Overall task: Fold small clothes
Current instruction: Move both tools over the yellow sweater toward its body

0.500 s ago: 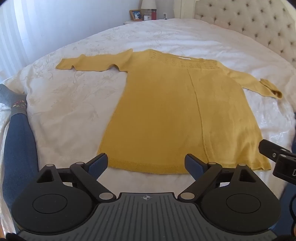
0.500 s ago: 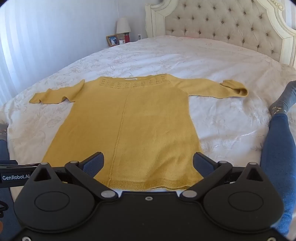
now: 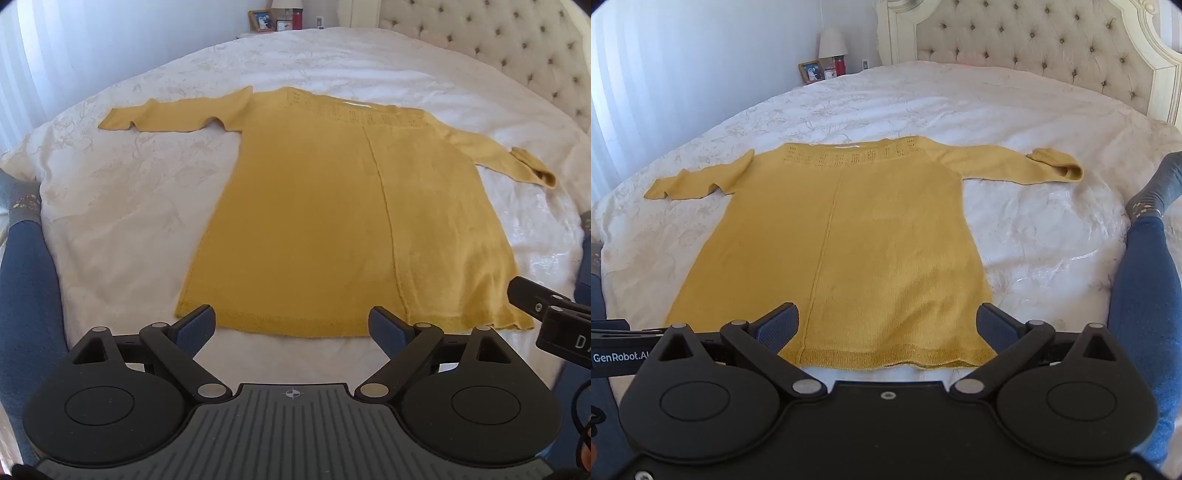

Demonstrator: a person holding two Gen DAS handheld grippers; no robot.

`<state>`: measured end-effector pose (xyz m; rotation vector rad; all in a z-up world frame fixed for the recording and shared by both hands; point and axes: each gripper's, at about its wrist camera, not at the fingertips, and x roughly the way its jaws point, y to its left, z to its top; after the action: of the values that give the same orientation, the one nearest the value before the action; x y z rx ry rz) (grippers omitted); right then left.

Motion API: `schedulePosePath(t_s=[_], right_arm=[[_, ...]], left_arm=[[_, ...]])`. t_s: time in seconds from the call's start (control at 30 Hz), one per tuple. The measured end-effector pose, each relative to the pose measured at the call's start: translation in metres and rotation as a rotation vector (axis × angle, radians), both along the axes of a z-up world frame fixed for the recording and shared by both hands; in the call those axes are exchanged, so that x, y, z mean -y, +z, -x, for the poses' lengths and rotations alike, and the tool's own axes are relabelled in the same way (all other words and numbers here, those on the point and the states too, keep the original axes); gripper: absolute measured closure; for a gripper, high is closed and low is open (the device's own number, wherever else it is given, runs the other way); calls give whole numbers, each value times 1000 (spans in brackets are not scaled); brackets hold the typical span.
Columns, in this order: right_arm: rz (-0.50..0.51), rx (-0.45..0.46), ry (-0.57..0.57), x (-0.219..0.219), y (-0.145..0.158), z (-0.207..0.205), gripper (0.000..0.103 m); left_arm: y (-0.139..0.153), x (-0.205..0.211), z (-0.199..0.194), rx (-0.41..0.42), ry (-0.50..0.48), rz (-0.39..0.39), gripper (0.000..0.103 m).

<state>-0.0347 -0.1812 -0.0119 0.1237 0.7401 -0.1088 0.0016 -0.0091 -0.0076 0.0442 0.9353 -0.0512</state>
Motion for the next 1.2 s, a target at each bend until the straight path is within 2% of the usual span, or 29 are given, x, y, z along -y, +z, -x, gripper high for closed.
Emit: schedulePosePath(t_s=[0.67,1.2], right_arm=[[0,-40,5,-3,-11,-3,2],[72,-114,6,-15,-21,-13,2]], left_arm=[[-8,-6,-3,-18,2,-6,12],[-19,-10,-6,-39,7,-30,12]])
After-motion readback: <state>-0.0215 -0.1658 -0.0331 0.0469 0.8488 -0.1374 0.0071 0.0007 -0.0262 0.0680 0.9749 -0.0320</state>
